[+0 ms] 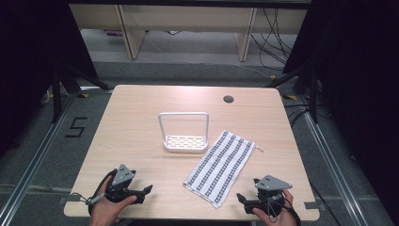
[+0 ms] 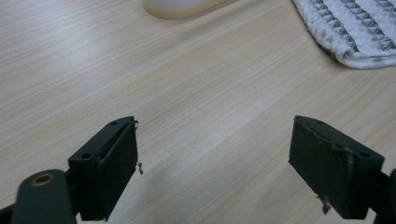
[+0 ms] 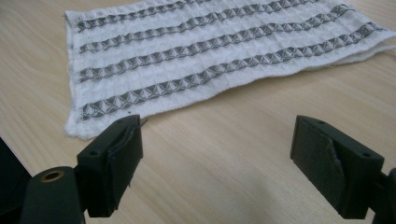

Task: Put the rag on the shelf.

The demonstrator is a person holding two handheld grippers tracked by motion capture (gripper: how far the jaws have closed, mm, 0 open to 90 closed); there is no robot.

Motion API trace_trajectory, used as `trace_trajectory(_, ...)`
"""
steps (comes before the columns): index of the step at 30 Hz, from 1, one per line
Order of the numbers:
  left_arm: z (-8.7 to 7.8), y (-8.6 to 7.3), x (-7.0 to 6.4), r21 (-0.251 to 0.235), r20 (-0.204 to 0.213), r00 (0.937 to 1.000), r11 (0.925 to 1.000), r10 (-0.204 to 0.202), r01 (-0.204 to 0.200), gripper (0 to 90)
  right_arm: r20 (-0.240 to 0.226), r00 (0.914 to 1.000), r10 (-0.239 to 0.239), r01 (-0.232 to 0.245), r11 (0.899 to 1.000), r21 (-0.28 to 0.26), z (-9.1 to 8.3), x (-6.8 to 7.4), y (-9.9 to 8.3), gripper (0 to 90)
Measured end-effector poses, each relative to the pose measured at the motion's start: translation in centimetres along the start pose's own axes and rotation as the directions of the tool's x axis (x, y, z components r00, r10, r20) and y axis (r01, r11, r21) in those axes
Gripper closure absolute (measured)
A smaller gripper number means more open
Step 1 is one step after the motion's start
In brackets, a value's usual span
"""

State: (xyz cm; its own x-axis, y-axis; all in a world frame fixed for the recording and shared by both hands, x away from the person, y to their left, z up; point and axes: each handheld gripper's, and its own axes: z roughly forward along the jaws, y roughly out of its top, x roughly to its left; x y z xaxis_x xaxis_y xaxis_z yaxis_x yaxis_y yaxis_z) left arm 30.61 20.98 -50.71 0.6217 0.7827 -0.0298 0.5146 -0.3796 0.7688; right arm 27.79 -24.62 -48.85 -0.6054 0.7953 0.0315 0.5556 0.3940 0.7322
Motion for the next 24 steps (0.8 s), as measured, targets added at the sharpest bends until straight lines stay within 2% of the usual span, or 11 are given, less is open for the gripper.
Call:
trace_trajectory(3, 0.1, 0.0, 0.0, -0.003, -0.016, 0.9999, 1.0, 0.001, -0.001, 15.1, 0.001, 0.9998, -0.021, 0.021, 1.0, -0.004, 0.0, -0.1, 0.0, 18.4)
trace_trajectory(7, 0.0, 0.0, -0.1, 0.0, -0.001, 0.9999, 0.9999, 0.015, -0.015, 15.1, -0.015, 0.9999, -0.005, 0.005, 1.0, -0.007, 0.0, 0.3, 0.0, 19.4)
trace_trajectory(10, 0.1, 0.1, -0.3, -0.006, 0.006, 0.9998, 0.9998, 0.02, -0.02, 15.7, -0.034, 0.9982, -0.049, 0.048, 0.999, -0.017, 0.1, 0.6, 0.2, 21.0)
trace_trajectory(12, 0.1, 0.2, -0.5, -0.007, 0.018, 0.9997, 0.9998, 0.016, -0.016, 15.8, -0.033, 0.9984, -0.045, 0.044, 0.999, -0.023, 0.1, 0.7, 0.2, 21.3)
trace_trajectory(14, 0.2, 0.2, -0.7, -0.017, 0.022, 0.9997, 0.9998, 0.011, -0.01, 16.3, -0.055, 0.9971, -0.053, 0.051, 0.998, -0.029, 0.0, 1.0, 0.4, 22.7)
trace_trajectory(15, 0.1, 0.3, -0.9, -0.025, 0.033, 0.9994, 0.9997, 0.006, -0.005, 16.3, -0.055, 0.9971, -0.053, 0.051, 0.998, -0.029, 0.0, 1.0, 0.4, 22.7)
trace_trajectory(16, 0.3, 0.4, -1.2, -0.047, 0.067, 0.9977, 0.9989, 0.001, 0.002, 17.0, -0.059, 0.996, -0.067, 0.065, 0.997, -0.033, -0.1, 1.2, 0.6, 23.8)
trace_trajectory(18, 0.3, 0.5, -1.4, -0.049, 0.076, 0.9971, 0.9988, 0.008, -0.005, 17.4, -0.066, 0.9951, -0.074, 0.072, 0.997, -0.032, -0.1, 1.3, 0.7, 24.9)
trace_trajectory(20, 0.4, 0.8, -1.8, -0.045, 0.108, 0.9939, 0.9988, 0.022, -0.017, 18.0, -0.091, 0.9936, -0.067, 0.064, 0.997, -0.037, -0.2, 1.6, 0.8, 26.7)
trace_trajectory(22, 0.5, 1.0, -2.1, -0.054, 0.12, 0.9927, 0.9985, 0.01, -0.003, 18.5, -0.091, 0.9931, -0.074, 0.07, 0.997, -0.041, -0.1, 1.7, 0.9, 26.8)
trace_trajectory(24, 0.7, 1.3, -2.3, -0.032, 0.13, 0.9908, 0.9989, 0.038, -0.034, 20.0, -0.108, 0.9922, -0.061, 0.059, 0.998, -0.022, 0.0, 2.2, 0.9, 27.5)
